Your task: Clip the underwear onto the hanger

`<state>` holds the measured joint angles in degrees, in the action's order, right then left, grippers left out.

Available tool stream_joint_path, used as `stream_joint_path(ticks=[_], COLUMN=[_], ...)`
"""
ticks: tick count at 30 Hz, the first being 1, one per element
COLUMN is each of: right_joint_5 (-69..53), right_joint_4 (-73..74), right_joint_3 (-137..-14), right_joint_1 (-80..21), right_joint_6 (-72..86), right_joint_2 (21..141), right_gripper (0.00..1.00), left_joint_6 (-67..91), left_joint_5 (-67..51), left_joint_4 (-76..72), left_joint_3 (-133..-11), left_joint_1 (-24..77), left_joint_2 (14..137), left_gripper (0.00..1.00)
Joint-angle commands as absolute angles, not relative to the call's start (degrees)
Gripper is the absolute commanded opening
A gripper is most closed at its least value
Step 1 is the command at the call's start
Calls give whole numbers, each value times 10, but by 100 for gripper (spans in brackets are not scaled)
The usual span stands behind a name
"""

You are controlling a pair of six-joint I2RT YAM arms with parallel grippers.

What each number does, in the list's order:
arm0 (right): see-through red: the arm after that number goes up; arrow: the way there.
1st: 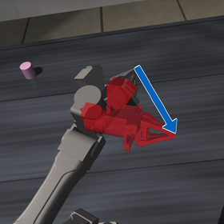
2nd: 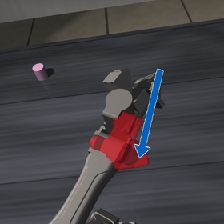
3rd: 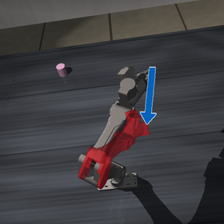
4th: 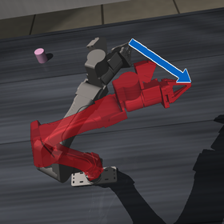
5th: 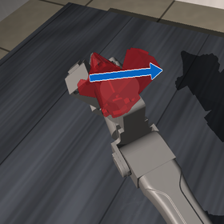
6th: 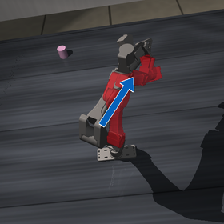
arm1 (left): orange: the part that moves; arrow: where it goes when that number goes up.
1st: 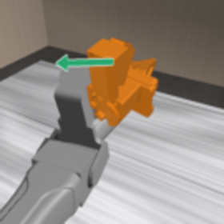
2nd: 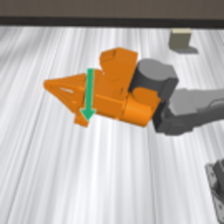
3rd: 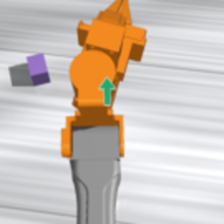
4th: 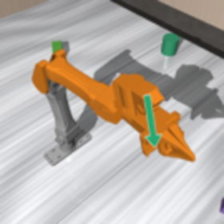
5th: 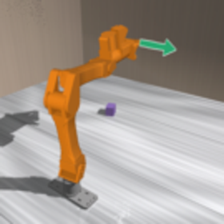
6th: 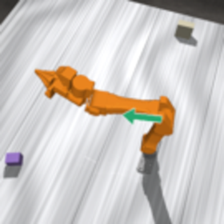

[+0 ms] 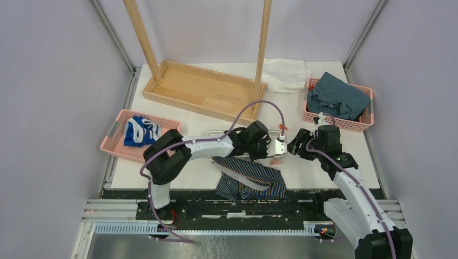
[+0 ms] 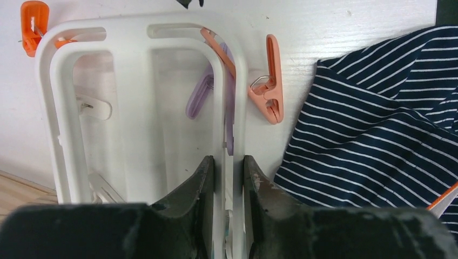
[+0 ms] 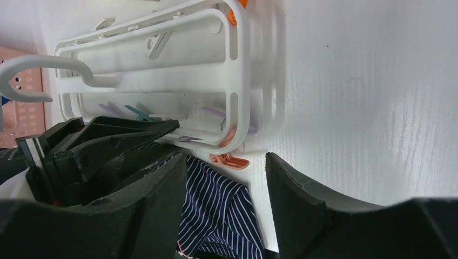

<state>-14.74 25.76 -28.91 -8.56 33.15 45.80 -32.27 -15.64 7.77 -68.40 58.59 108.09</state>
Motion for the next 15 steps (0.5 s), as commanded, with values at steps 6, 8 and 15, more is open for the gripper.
stream_joint_path(ticks=[6,8,15], right_joint_5=[-142,-152,-194], right_joint_4=[216,196,54], right_joint_3=[-299,-292,-232], right_joint_1=[-84,-84,-84], right_joint_6=[306,299,299], right_joint_2=[387,366,269], right_gripper=[64,66,71], left_joint_6=[-361,-367,-370], left_joint_5=[-167,-180,-235], left_joint_4=[125,141,165], left_joint_3=[-712,-714,-688], left_joint_1=[580,575,556], left_joint_2=[1036,1014,920], left_gripper=[7,6,3])
